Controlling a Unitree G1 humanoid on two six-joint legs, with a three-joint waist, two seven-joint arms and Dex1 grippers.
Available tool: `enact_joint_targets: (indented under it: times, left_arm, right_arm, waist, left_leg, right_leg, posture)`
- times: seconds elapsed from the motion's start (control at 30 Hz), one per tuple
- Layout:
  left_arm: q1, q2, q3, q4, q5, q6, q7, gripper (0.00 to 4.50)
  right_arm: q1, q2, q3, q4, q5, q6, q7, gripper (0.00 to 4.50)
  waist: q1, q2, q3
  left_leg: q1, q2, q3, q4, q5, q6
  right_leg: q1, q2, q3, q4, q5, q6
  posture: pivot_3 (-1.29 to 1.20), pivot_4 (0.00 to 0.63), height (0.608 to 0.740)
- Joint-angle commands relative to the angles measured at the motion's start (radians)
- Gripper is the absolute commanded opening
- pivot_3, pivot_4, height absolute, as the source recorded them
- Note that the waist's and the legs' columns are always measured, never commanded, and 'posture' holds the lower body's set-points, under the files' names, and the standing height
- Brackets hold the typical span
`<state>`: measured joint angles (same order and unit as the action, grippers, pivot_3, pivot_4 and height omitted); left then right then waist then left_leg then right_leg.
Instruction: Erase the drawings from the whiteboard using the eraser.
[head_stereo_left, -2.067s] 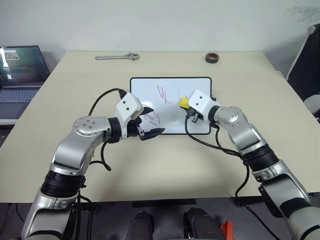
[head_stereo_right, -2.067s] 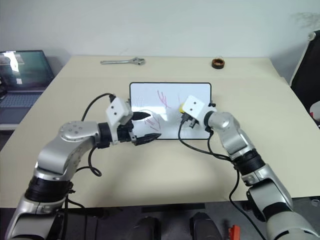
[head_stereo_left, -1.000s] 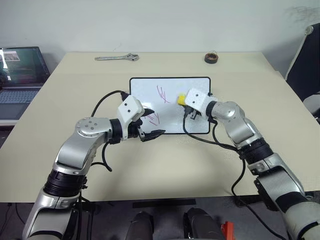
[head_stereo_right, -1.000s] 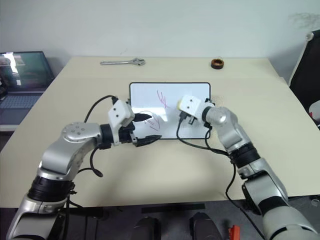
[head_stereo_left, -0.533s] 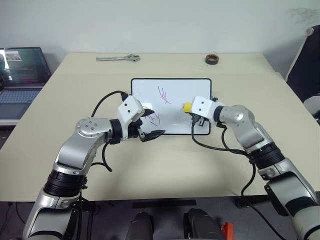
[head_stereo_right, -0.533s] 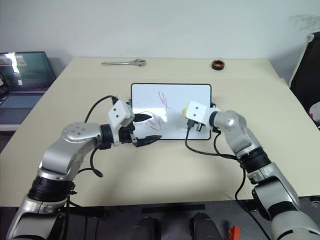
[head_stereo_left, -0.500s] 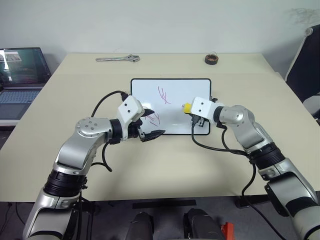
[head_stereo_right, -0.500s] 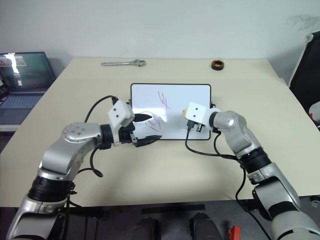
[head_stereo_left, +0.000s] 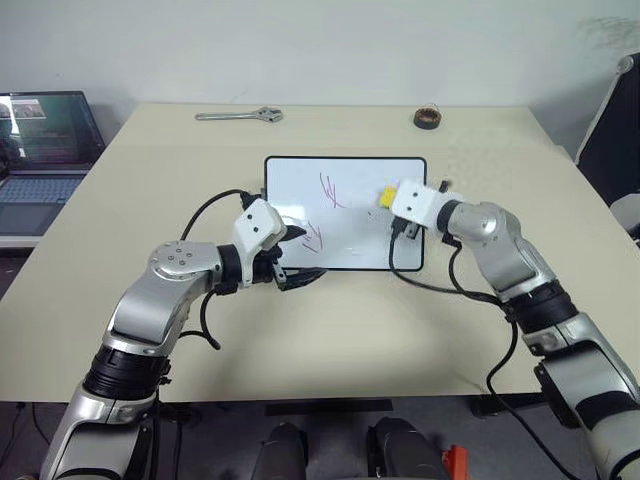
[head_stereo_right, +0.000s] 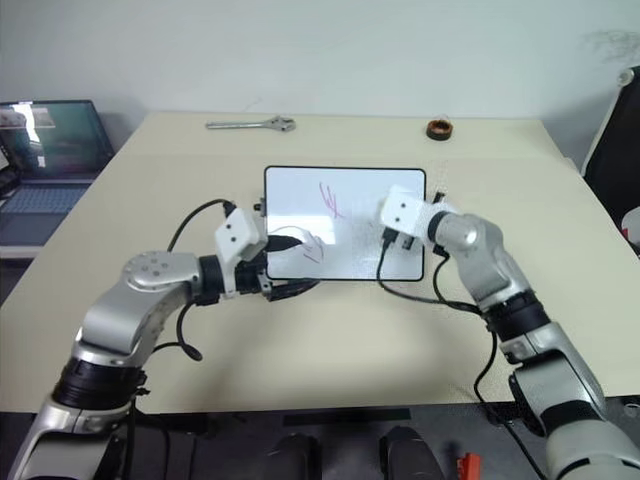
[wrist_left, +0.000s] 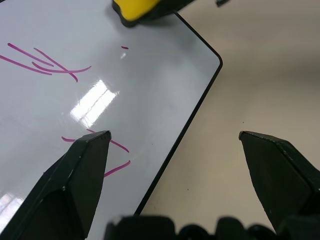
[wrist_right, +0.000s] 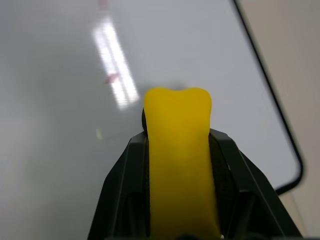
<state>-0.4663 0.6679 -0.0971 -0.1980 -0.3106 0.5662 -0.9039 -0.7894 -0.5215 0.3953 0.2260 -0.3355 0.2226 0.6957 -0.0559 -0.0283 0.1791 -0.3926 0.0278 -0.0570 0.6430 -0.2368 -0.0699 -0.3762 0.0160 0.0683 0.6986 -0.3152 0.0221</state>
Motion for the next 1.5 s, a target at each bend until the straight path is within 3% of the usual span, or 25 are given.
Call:
enact_joint_targets:
  times: [0.03,0.43,0.8,1.2,1.5]
  left_arm:
    - [-0.001,0.01,0.026,-0.04,-0.011,-0.001,0.003,4.5]
    - [0.009,0.011,0.026,-0.038,-0.009,-0.005,0.007,4.5]
    - [0.01,0.014,0.031,-0.035,-0.004,-0.007,0.02,4.5]
    - [-0.005,0.009,0.105,-0.001,-0.002,-0.033,0.088,4.5]
    - [0.072,-0.013,0.281,-0.048,-0.098,0.009,0.149,4.5]
  right_arm:
    - [0.04,-0.016,0.043,-0.014,-0.026,0.032,0.08,1.19]
    - [-0.053,0.104,-0.036,0.062,-0.051,-0.048,-0.189,1.19]
    - [0.052,0.019,0.013,-0.024,-0.045,0.06,0.056,1.19]
    - [0.101,0.125,-0.171,-0.231,0.134,0.182,0.003,1.18]
    - [0.288,0.182,-0.294,-0.598,0.383,0.404,0.017,1.18]
  waist:
    - [-0.001,0.0,0.0]
    - [-0.002,0.0,0.001]
    - [0.001,0.0,0.001]
    - [0.002,0.0,0.002]
    - [0.002,0.0,0.002]
  left_leg:
    - [0.0,0.0,0.0,0.0,0.0,0.0]
    - [-0.002,0.0,0.001,0.0,0.0,0.0]
    - [-0.004,0.0,-0.001,-0.001,0.0,0.0]
    - [-0.007,0.001,-0.001,-0.001,0.0,0.0]
    - [-0.01,0.002,0.0,-0.007,0.0,0.0]
  right_leg:
    - [0.0,0.0,0.0,0.0,0.0,0.0]
    - [-0.003,0.0,0.001,0.0,0.0,-0.001]
    - [-0.003,0.0,-0.001,-0.001,0.001,-0.001]
    - [-0.007,-0.001,-0.001,-0.001,0.001,-0.001]
    - [-0.012,-0.003,0.0,-0.002,0.0,-0.001]
  posture:
    - [0.0,0.15,0.74]
    - [0.0,0.15,0.74]
    - [0.0,0.15,0.74]
    - [0.0,0.15,0.74]
    - [0.0,0.15,0.74]
